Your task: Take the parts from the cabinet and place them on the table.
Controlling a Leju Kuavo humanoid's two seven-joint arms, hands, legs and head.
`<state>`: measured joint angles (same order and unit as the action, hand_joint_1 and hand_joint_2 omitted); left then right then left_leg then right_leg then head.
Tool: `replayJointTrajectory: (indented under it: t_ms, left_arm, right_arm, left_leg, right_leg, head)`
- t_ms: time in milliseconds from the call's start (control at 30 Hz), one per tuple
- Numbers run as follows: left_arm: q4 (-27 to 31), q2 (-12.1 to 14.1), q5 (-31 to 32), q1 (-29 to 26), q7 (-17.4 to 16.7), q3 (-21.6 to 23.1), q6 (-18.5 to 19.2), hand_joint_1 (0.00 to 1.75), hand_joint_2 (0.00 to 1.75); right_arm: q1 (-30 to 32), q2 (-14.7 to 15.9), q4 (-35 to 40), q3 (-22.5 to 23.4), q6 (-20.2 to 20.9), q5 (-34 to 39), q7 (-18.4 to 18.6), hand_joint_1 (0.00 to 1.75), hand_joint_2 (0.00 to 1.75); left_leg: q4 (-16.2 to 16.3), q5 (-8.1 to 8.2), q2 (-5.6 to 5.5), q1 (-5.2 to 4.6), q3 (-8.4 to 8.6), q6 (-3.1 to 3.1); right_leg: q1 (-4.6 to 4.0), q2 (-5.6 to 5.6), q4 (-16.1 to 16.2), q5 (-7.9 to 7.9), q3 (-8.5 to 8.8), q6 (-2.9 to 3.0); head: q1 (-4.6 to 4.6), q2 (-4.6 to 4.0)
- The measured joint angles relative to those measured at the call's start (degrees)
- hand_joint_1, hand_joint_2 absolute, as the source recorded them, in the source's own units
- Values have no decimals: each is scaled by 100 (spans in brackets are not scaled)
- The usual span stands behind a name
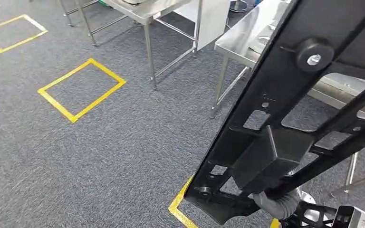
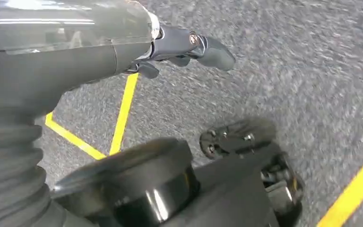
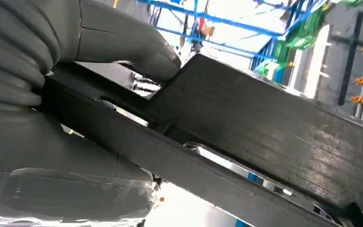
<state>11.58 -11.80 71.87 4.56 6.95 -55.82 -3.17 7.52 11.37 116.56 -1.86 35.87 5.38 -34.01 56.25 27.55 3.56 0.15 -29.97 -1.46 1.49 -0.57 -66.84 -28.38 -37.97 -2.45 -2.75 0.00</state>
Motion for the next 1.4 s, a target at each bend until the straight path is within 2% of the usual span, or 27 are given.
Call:
replayJointTrajectory:
  t_ms: [33,67,100,200,233,300,333,367,400,467,533,567,600,733,767,800,833,900,933,967,1033,1067,1100,1133,1267,1333,1400]
  left_arm:
    - [0,-7,11,1,2,0,-9,0,175]
    - [0,-4,11,1,7,0,-15,0,175]
    - [0,-6,9,5,9,0,-31,0,175]
    - [0,-7,9,3,17,-2,-55,0,175]
    - [0,-7,9,27,22,-2,-57,0,175]
    - [0,-4,9,30,26,-2,-61,0,175]
    - [0,-4,9,28,26,-2,-61,0,175]
    - [0,-4,9,8,24,-2,-61,0,175]
    - [0,-4,-13,0,26,-4,-61,0,175]
    - [0,-4,-6,39,30,-7,-61,0,175]
    - [0,-2,11,29,15,-7,-61,0,175]
    - [0,0,11,8,7,-7,-63,0,175]
    - [0,0,11,-1,7,-7,-74,0,175]
    - [0,0,11,4,2,-9,-74,0,175]
    - [0,-26,20,6,0,-9,-74,0,175]
    - [0,-24,28,23,9,-9,-74,0,175]
    - [0,-31,39,23,9,-9,-63,0,175]
    - [0,-28,83,-7,7,-9,-37,0,175]
    - [0,-28,96,-23,-2,-9,-24,0,175]
    - [0,-28,98,-25,-7,-9,-22,0,175]
    - [0,-33,120,-7,-11,-7,-9,0,175]
    - [0,-35,122,2,-11,-7,-7,0,175]
    - [0,-33,122,7,-11,-7,-7,0,175]
    - [0,-35,122,11,-9,-7,-7,0,175]
    - [0,-28,124,40,13,-7,-17,0,175]
    - [0,-26,131,50,26,-7,-17,0,175]
    - [0,-26,131,33,26,-4,-17,0,175]
  right_arm:
    - [-1,0,0,0,4,2,4,175,175]
    - [-4,0,0,0,11,7,2,175,175]
    - [-3,0,-9,0,24,13,2,175,175]
    - [-5,0,-7,13,53,44,-4,175,175]
    - [-15,0,-7,17,81,59,-4,175,175]
    - [-47,0,-9,17,114,83,-18,175,175]
    - [-67,0,-11,17,116,83,-20,175,175]
    - [-90,2,-26,17,118,83,-20,175,175]
    - [-89,2,-35,17,118,83,-20,175,175]
    - [-93,2,-55,17,114,81,-18,175,175]
    - [-111,2,-57,20,111,81,-18,175,175]
    - [-123,2,-57,20,111,81,-18,175,175]
    - [-135,2,-57,20,111,81,-17,175,175]
    - [-171,0,-57,22,111,79,-9,175,175]
    - [-162,0,-55,31,111,72,2,175,175]
    - [-170,-2,-54,35,103,72,6,175,175]
    - [-202,-2,-52,35,94,61,13,175,175]
    - [-200,-22,-52,35,70,55,15,175,175]
    - [-194,-24,-52,35,57,48,15,175,175]
    - [-193,-24,-52,35,48,41,22,175,175]
    - [-207,-24,-52,35,17,31,44,175,175]
    - [-215,-24,-50,35,13,28,63,175,175]
    - [-227,-24,-48,35,11,28,77,175,175]
    - [-254,-24,-48,35,11,28,90,175,175]
    - [-264,-24,-41,35,-11,35,131,175,175]
    - [-308,-24,-39,33,-11,41,131,175,175]
    - [-327,-24,-39,33,-9,41,136,175,175]
  left_leg:
    - [18,32,53,3,28,28]
    - [29,63,89,-13,49,61]
    - [49,89,121,-60,55,93]
    - [26,117,273,-51,106,181]
    - [27,150,336,-44,139,231]
    - [381,398,-126,1,6,292]
    - [638,531,-205,2,-118,300]
    - [1383,846,-291,3,-497,319]
    - [1755,954,-308,3,-699,327]
    - [1795,795,-311,2,-783,306]
    - [968,236,-381,2,-447,252]
    - [489,-17,-558,2,-247,217]
    - [227,-18,-809,-1,-142,169]
    - [107,-13,-653,-6,-115,70]
    - [47,-56,-567,37,-97,12]
    - [24,-65,-517,33,-83,-3]
    - [21,-60,-450,32,-84,-29]
    - [26,-48,-303,15,-84,-43]
    - [29,-37,-223,11,-85,-42]
    - [30,-26,-143,11,-79,-37]
    - [41,7,-13,15,-49,-5]
    - [45,34,46,16,-18,15]
    - [51,61,91,-7,14,52]
    - [81,104,123,-49,10,100]
    - [92,174,285,-30,61,215]
    - [537,478,-176,6,-115,279]
    - [1482,911,-295,8,-572,302]
  right_leg:
    - [0,-118,595,249,328,11]
    - [-32,-380,904,192,474,45]
    - [-61,-463,894,204,471,95]
    - [-94,-239,869,194,425,171]
    - [-54,-153,911,215,446,228]
    - [-30,-47,935,227,477,282]
    - [-31,-21,935,226,476,307]
    - [-44,90,935,223,475,329]
    - [-56,158,933,220,476,332]
    - [-69,297,929,220,489,332]
    - [-76,458,919,216,506,324]
    - [-76,525,914,210,512,311]
    - [-85,578,898,203,496,290]
    - [-51,804,916,262,400,113]
    - [-56,722,903,242,402,104]
    - [-79,399,782,148,353,82]
    - [-74,204,437,-72,180,64]
    - [-48,102,-465,-472,-259,25]
    - [-38,91,-813,-565,-442,8]
    - [-24,84,-859,-495,-476,-6]
    - [-12,21,-148,-46,-104,-13]
    - [-13,-88,418,196,210,-2]
    - [-28,-351,825,252,433,19]
    - [-80,-364,886,225,446,87]
    - [-58,-94,894,236,422,225]
    - [-48,-10,900,243,422,278]
    - [-63,109,899,241,415,305]
  head:
    - [0,0]
    - [0,0]
    - [0,0]
    - [0,0]
    - [-2,0]
    - [-2,0]
    - [0,0]
    - [0,0]
    - [-2,0]
    - [0,0]
    - [0,0]
    - [0,0]
    - [0,0]
    - [0,0]
    - [-2,0]
    - [0,0]
    - [0,0]
    - [0,0]
    - [0,0]
    - [0,0]
    - [0,0]
    - [0,0]
    - [0,0]
    - [0,0]
    - [-2,0]
    - [-2,0]
    - [-2,0]
